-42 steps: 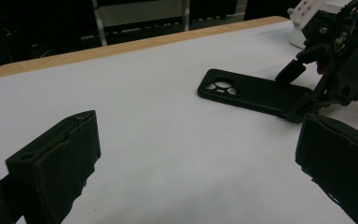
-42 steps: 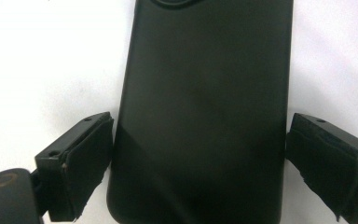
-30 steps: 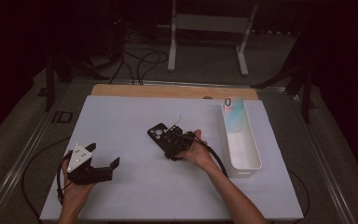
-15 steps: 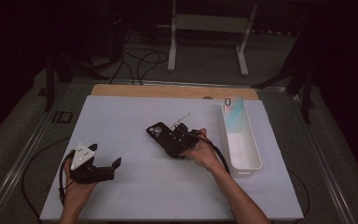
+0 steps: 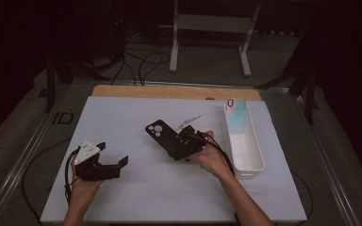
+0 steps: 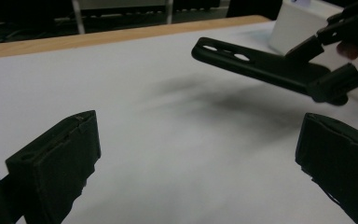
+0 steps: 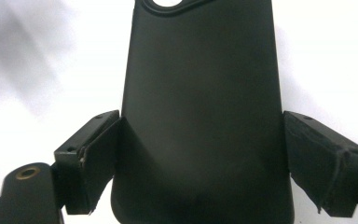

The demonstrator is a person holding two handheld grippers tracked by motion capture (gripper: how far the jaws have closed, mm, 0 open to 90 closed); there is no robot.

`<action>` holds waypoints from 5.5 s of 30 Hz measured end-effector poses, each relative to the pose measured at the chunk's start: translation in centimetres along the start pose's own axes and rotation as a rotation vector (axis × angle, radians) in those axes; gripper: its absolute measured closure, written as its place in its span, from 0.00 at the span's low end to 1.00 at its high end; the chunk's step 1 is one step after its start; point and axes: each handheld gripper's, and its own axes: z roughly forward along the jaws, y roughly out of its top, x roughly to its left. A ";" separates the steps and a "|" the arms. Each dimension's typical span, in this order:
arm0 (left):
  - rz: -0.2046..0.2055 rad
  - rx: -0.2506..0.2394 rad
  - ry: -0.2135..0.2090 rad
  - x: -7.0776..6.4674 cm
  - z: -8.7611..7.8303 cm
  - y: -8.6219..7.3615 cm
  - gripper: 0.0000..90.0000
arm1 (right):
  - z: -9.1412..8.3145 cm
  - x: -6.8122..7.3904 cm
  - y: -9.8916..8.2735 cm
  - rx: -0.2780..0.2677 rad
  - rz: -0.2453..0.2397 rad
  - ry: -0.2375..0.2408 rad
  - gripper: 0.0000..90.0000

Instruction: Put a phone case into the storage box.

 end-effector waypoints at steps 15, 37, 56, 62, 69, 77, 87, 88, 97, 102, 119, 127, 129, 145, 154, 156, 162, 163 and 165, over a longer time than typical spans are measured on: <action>-0.039 0.021 -0.067 -2.7 4.5 4.3 0.04 | -2.0 2.1 0.2 -0.159 -0.052 0.016 0.17; -0.128 0.012 -0.166 -5.2 6.9 5.5 0.44 | -2.4 3.8 -0.1 -0.280 -0.099 0.003 0.16; -0.009 -0.008 -0.215 -7.3 6.6 6.1 0.90 | -1.1 5.0 -0.3 -0.270 -0.069 0.039 0.14; 0.008 -0.020 -0.188 -7.4 6.3 6.3 0.92 | -1.1 5.8 -0.5 -0.258 -0.144 0.035 0.24; 0.030 -0.024 -0.172 -7.3 5.9 6.2 0.93 | -1.8 5.2 -0.5 -0.279 -0.130 0.037 0.24; 0.055 -0.043 -0.147 -7.3 5.6 6.1 0.93 | -3.2 4.1 -0.4 -0.301 -0.110 0.033 0.18; 0.076 -0.058 -0.125 -7.2 5.2 5.9 0.93 | -4.5 3.4 0.1 -0.339 -0.070 0.007 0.15; 0.077 -0.059 -0.123 -7.1 5.2 5.9 0.93 | -4.6 3.3 0.2 -0.342 -0.067 0.006 0.15; 0.091 -0.070 -0.111 -7.0 5.0 5.3 0.93 | -5.8 3.3 1.5 -0.390 -0.036 0.020 0.14; 0.103 -0.076 -0.110 -7.2 5.0 5.1 0.93 | -6.2 3.5 2.5 -0.425 0.003 0.057 0.14; 0.154 -0.089 -0.159 -8.5 5.3 4.6 0.93 | -6.3 3.9 4.4 -0.463 0.081 0.152 0.11; 0.170 -0.113 -0.148 -8.8 5.2 4.4 0.93 | -6.0 3.8 4.4 -0.467 0.120 0.184 0.10; 0.170 -0.118 -0.156 -8.8 5.2 4.5 0.93 | -5.9 3.7 4.3 -0.470 0.134 0.205 0.10; 0.156 -0.088 -0.183 -8.7 5.5 4.4 0.79 | -5.7 4.4 4.2 -0.458 0.101 0.133 0.15; 0.112 -0.077 -0.155 -7.5 5.0 3.6 0.41 | -5.8 4.3 4.1 -0.448 0.085 0.079 0.15; 0.101 -0.075 -0.147 -7.0 4.7 3.5 0.32 | -5.9 4.3 4.1 -0.450 0.088 0.067 0.15; 0.090 -0.092 -0.121 -6.0 3.8 2.9 0.16 | -5.8 4.0 4.1 -0.445 0.104 0.056 0.15; 0.091 -0.091 -0.116 -5.9 3.7 2.7 0.14 | -5.8 4.0 4.0 -0.447 0.105 0.057 0.15; 0.096 -0.091 -0.111 -5.6 3.5 2.4 0.10 | -5.9 3.9 4.0 -0.445 0.105 0.056 0.15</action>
